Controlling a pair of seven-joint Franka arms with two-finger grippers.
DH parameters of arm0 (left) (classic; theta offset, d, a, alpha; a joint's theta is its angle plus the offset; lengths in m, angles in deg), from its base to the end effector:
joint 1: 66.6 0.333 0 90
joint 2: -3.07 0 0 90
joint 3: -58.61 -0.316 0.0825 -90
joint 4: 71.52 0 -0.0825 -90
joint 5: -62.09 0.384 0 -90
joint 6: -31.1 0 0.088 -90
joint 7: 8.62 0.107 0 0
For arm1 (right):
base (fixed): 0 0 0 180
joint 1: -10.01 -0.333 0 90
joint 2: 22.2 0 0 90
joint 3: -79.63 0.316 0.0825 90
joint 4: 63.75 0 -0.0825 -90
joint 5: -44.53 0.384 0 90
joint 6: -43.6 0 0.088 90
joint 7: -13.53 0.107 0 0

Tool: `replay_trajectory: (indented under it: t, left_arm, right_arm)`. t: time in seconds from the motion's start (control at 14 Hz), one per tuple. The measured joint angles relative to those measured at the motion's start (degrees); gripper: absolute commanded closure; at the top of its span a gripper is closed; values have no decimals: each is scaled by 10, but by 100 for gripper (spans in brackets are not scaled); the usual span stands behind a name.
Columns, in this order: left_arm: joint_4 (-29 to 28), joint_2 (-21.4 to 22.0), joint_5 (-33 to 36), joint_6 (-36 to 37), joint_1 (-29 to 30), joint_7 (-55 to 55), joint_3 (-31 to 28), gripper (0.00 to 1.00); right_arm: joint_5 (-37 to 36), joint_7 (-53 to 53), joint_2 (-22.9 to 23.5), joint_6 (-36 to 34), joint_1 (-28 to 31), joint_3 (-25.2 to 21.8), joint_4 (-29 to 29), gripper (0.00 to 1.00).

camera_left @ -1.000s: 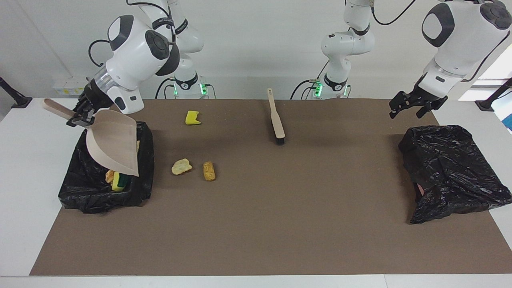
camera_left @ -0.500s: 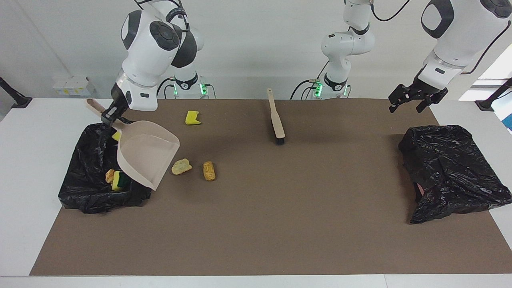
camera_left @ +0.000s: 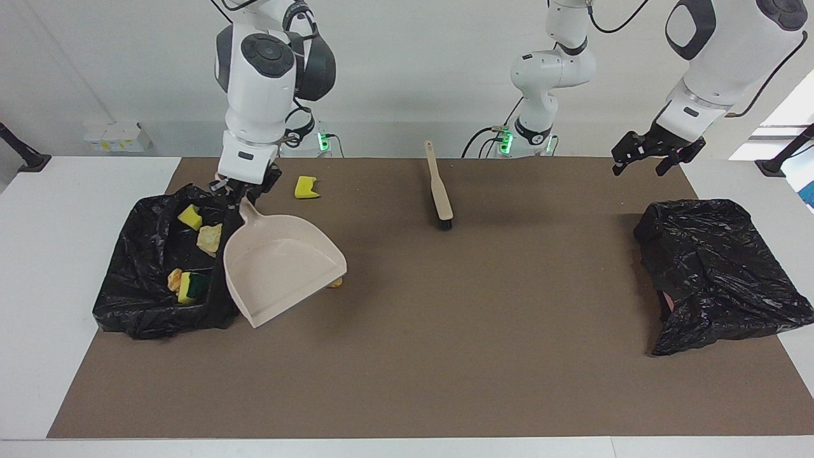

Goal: Sweep and dump trash in bin

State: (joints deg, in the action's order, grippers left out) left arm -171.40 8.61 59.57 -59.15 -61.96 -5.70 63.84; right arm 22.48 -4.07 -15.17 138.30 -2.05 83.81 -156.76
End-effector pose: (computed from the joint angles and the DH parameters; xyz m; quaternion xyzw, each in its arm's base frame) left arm 0.5209 -0.0121 0.5955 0.9988 -0.0293 -0.0355 0.0183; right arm 0.5793 0.1276 0.5431 0.9317 0.3090 -0.0477 0.1847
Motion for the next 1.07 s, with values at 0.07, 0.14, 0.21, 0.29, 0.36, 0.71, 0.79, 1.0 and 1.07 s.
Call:
replay_trajectory:
  t: [0.07, 0.14, 0.21, 0.29, 0.36, 0.71, 0.79, 1.0, 1.07]
  left_arm:
    - [0, 0, 0, 0, -1, 3, 2, 0]
    - [0, 0, 0, 0, -2, 5, 2, 0]
    - [0, 0, 0, 0, -2, 5, 2, 0]
    - [0, 0, 0, 0, -2, 6, 2, 0]
    - [0, 0, 0, -1, -2, 6, 2, 0]
    - [1, 0, 0, -1, 1, 5, -6, 0]
    - [1, 0, 0, -1, 1, 5, -8, 0]
    - [1, 0, 0, -1, 1, 5, -8, 0]
    - [1, 0, 0, -1, 1, 5, -8, 0]
  right_arm:
    - [16, 55, 23, -8, -17, 0, 29, 100]
    - [31, 96, 47, -13, -29, 1, 61, 100]
    - [43, 134, 72, -15, -41, 1, 94, 100]
    - [52, 173, 96, -15, -53, 1, 125, 100]
    - [66, 222, 123, -15, -67, 2, 159, 100]
    - [143, 377, 255, 3, -101, 27, 284, 100]
    - [149, 398, 277, 17, -110, 33, 293, 100]
    - [153, 448, 331, 38, -149, 40, 315, 100]
    - [157, 466, 341, 53, -159, 42, 321, 100]
